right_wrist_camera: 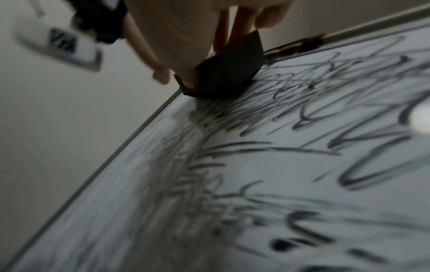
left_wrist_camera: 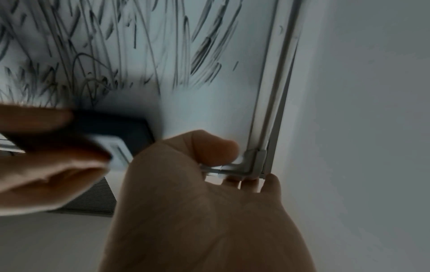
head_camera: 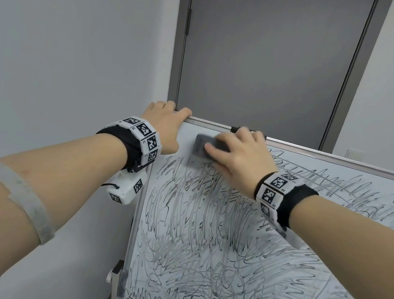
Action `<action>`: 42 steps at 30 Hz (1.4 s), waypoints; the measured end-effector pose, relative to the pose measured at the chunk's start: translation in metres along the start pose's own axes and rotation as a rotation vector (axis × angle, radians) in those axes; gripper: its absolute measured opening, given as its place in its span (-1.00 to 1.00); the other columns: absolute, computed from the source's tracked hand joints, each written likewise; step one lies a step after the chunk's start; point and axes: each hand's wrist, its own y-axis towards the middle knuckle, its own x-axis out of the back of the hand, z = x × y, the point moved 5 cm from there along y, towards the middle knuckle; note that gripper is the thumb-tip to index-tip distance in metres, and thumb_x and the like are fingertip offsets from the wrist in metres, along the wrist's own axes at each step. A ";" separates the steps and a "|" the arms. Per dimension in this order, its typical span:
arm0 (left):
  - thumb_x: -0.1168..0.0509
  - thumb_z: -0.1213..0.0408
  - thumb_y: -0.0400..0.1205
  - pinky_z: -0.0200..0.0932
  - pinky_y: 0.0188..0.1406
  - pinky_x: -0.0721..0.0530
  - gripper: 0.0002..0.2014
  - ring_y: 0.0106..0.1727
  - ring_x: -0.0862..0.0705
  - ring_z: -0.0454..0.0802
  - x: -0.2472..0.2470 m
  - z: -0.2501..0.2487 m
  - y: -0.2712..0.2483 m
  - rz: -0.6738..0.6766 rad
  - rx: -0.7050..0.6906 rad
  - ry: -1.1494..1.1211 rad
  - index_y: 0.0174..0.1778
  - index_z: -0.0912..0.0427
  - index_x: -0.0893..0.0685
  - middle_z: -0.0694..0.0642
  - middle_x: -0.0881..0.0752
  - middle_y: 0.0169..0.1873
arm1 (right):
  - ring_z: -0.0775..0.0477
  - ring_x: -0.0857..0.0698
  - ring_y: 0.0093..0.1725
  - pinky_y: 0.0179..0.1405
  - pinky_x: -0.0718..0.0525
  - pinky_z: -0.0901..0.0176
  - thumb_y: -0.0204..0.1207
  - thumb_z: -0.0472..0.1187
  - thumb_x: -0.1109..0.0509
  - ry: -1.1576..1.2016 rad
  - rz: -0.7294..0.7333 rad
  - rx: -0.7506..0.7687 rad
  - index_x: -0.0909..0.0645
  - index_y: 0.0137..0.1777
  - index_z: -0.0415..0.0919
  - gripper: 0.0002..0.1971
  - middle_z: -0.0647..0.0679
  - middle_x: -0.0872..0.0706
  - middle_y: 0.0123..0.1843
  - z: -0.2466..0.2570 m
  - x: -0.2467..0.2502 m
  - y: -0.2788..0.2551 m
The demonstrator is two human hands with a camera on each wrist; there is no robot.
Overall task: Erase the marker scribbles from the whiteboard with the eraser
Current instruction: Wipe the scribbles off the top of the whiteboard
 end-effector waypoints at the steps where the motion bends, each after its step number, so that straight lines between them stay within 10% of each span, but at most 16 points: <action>1: -0.32 0.25 0.30 0.11 0.34 -0.51 -0.26 0.20 -0.52 0.25 0.000 0.000 0.001 -0.003 0.002 0.003 0.48 -0.05 -0.38 0.20 -0.52 0.17 | -0.26 -0.52 -0.03 -0.11 -0.37 -0.09 0.56 -0.05 -0.41 0.018 -0.028 -0.062 -0.65 0.29 0.00 -0.69 -0.12 -0.66 0.16 -0.005 0.003 0.001; 42: -0.33 0.25 0.29 0.48 0.59 -0.06 -0.24 0.41 -0.43 0.25 -0.013 -0.005 0.009 0.005 0.091 0.024 0.46 -0.14 -0.31 0.15 -0.48 0.26 | -0.28 -0.51 -0.01 -0.13 -0.43 -0.08 0.46 -0.19 -0.50 -0.011 -0.009 -0.073 -0.66 0.28 -0.05 -0.63 -0.19 -0.65 0.16 -0.040 0.012 -0.046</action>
